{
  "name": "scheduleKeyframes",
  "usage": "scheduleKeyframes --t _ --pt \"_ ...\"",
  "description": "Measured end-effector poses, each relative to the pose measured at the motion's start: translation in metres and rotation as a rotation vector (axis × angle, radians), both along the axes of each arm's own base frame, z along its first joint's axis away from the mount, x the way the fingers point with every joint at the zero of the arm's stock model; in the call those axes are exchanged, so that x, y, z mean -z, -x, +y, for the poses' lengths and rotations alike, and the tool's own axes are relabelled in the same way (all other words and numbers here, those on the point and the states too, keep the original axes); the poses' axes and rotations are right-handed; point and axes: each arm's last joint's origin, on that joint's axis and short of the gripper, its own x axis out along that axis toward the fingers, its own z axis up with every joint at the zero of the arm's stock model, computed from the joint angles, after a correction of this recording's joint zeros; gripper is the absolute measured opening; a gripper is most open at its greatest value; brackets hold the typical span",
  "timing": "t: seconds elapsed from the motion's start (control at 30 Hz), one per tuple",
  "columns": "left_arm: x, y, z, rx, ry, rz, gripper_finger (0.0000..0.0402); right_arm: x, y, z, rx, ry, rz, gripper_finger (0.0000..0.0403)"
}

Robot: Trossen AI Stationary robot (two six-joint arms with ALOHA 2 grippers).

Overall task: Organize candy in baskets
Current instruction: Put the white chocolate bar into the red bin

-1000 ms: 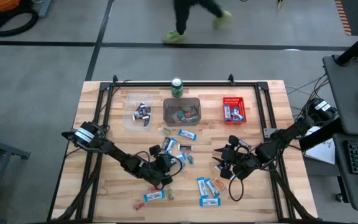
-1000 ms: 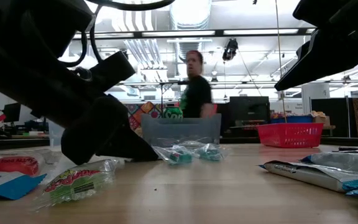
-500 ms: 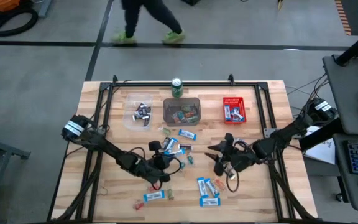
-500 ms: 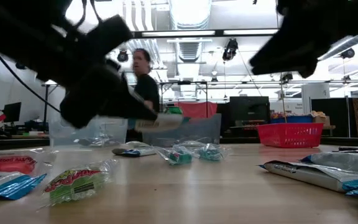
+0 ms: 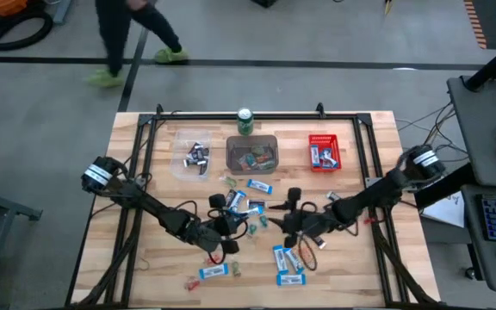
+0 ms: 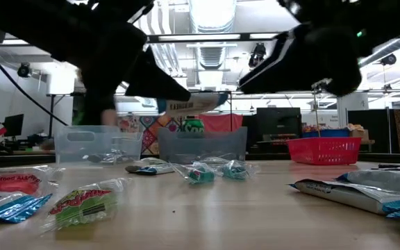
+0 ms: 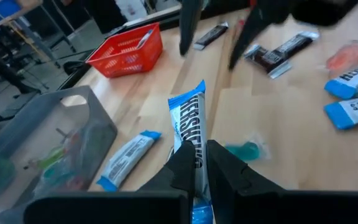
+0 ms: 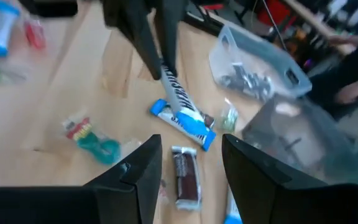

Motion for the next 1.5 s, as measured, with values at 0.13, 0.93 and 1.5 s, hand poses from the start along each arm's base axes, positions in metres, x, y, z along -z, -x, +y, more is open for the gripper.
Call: scheduleKeyframes --t 0.13,0.93,1.5 --pt "-0.003 0.0 0.0 0.014 0.019 -0.01 0.0006 0.006 -0.02 0.004 -0.002 0.087 0.026 0.0161" --pt "-0.025 0.004 0.001 0.044 0.042 -0.058 0.0095 -0.008 -0.05 -0.004 -0.026 0.135 0.12 0.0024" --pt "-0.091 0.061 0.031 -0.046 0.203 -0.05 0.018 -0.101 0.047 -0.16 1.18 -0.476 0.616 0.003"
